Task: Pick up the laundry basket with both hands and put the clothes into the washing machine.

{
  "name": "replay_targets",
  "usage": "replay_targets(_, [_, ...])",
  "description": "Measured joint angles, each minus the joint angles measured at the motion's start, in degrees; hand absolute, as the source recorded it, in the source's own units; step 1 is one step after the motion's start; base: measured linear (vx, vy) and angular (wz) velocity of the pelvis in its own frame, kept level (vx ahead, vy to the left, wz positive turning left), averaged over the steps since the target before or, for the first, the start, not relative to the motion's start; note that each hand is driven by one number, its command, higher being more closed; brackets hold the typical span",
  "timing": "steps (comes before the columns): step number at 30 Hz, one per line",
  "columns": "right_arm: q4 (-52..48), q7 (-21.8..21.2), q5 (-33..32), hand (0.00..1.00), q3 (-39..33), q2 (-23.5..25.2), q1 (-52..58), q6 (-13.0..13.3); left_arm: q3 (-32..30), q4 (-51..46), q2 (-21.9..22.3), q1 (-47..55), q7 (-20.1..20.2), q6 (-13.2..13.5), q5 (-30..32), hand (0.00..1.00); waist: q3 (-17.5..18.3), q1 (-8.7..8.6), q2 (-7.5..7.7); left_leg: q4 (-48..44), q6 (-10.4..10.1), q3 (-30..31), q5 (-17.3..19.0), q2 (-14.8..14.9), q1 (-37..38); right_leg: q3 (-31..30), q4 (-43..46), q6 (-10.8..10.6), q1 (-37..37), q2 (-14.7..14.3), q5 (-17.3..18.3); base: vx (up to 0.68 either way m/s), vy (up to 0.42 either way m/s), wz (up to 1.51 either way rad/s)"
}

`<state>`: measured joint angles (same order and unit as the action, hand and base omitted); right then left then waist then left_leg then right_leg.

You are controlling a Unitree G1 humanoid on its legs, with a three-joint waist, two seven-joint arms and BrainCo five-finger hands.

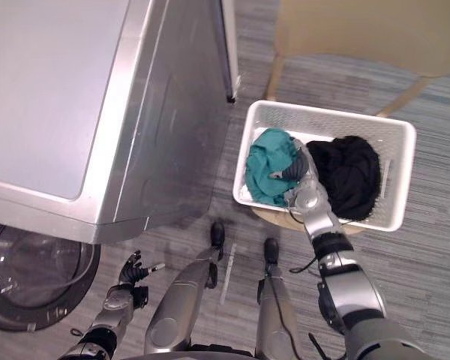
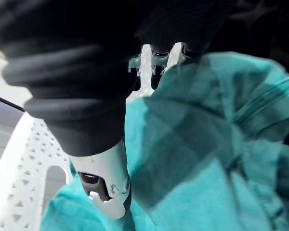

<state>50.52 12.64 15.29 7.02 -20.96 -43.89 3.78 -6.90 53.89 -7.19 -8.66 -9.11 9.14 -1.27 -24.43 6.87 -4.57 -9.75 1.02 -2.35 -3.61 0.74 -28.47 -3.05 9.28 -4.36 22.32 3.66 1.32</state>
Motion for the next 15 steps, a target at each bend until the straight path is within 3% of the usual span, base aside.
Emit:
replay_targets(1, [3.08, 0.22, 0.00, 1.00, 0.01, 0.04, -2.29, -0.28, -0.48, -0.11, 0.15, -0.98, -0.47, 0.23, -1.19, 0.00, -0.01, 0.53, 0.00, 0.40, -0.11, 1.01, -0.68, -0.07, -1.27, 1.15, 0.07, 0.03, 1.01, -0.02, 0.01, 0.02, -0.021, 0.32])
replay_targets(7, [7.19, 1.93, -0.16, 1.00, 1.13, -0.16, -6.03, -2.77, -2.45, -1.86, 3.42, -2.76, -1.50, 0.39, -3.62, 0.00, -0.07, 1.71, -0.03, 2.79, -1.43, 4.75, -2.69, -0.59, -3.61, 4.88, 1.05, 1.08, 3.13, 0.02, 0.74, 0.03, -0.028, 0.33])
replay_targets(15, [2.68, 1.73, -1.71, 1.00, 3.69, 3.30, -5.01, -3.15, -2.72, -2.35, 4.85, -3.78, -1.48, 0.26, -4.43, 0.00, -0.40, 2.28, 0.54, 5.43, -2.24, 3.88, -3.87, 0.61, -1.33, 4.56, 1.68, 1.73, 2.66, -0.94, 1.14, 0.00, -0.039, -0.02])
